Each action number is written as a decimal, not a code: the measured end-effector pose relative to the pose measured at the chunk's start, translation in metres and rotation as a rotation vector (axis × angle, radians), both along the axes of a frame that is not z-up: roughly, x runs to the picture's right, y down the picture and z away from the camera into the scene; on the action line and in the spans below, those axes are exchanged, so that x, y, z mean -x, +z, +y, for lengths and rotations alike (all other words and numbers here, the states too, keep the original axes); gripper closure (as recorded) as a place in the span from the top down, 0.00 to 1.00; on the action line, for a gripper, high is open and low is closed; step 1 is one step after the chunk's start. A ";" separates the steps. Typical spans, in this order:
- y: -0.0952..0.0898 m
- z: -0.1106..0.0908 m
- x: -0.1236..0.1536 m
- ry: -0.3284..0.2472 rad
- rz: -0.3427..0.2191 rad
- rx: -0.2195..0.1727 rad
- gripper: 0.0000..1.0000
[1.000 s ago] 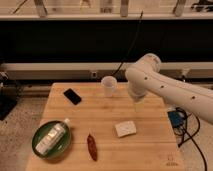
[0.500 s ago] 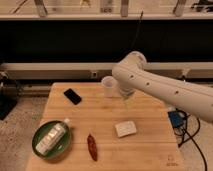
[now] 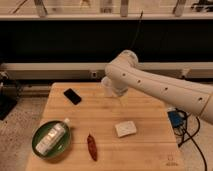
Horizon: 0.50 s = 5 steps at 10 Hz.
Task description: Push the eraser across the table
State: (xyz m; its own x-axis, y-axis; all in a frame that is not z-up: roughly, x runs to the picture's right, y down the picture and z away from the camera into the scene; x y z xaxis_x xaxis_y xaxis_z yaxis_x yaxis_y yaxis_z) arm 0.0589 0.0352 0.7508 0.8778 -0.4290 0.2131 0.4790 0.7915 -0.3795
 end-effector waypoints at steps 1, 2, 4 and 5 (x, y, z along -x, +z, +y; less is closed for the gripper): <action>0.005 -0.002 0.007 -0.013 -0.011 -0.001 0.80; 0.008 -0.004 0.011 -0.021 -0.017 -0.003 0.80; 0.019 -0.007 0.019 -0.042 -0.031 -0.007 0.80; 0.026 -0.009 0.026 -0.054 -0.040 -0.009 0.80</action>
State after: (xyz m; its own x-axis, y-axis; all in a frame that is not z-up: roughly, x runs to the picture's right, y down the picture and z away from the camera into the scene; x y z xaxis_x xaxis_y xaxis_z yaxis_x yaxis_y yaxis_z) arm 0.0326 0.0264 0.7763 0.8441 -0.4777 0.2435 0.5358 0.7672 -0.3526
